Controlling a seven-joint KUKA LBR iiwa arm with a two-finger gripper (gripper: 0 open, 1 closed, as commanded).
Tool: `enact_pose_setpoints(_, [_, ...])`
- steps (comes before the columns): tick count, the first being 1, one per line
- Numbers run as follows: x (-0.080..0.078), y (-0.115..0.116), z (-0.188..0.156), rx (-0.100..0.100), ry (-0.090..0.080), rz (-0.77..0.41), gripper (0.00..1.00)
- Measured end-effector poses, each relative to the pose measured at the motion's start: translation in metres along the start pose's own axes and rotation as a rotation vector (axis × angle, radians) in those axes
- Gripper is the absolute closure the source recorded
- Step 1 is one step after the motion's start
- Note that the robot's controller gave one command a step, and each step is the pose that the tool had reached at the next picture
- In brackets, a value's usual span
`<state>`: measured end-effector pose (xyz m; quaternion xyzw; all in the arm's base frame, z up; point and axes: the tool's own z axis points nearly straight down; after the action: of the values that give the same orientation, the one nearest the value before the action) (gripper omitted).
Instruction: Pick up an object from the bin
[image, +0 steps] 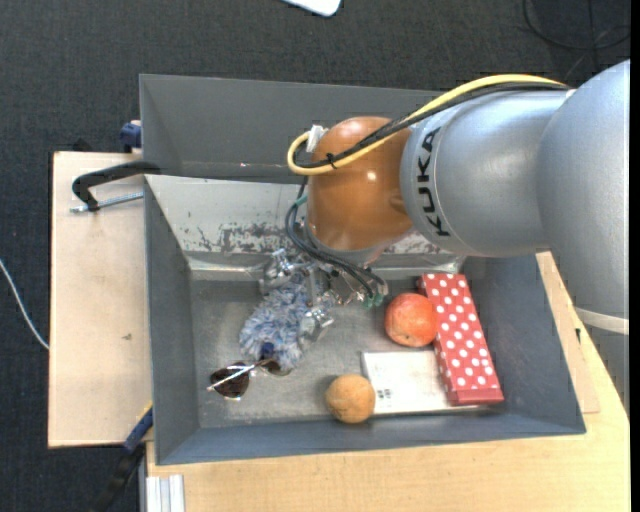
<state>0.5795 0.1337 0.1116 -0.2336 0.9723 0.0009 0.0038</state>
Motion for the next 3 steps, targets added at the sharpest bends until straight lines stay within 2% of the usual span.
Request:
enact_pose_setpoints(1, [0.011, -0.006, -0.016, -0.001, 0.002, -0.133, 0.0])
enact_pose_setpoints(2, [-0.003, 0.009, 0.028, -0.001, 0.004, -0.304, 0.0])
enact_pose_setpoints(3, [-0.005, 0.004, 0.037, -0.001, 0.001, -0.417, 1.0])
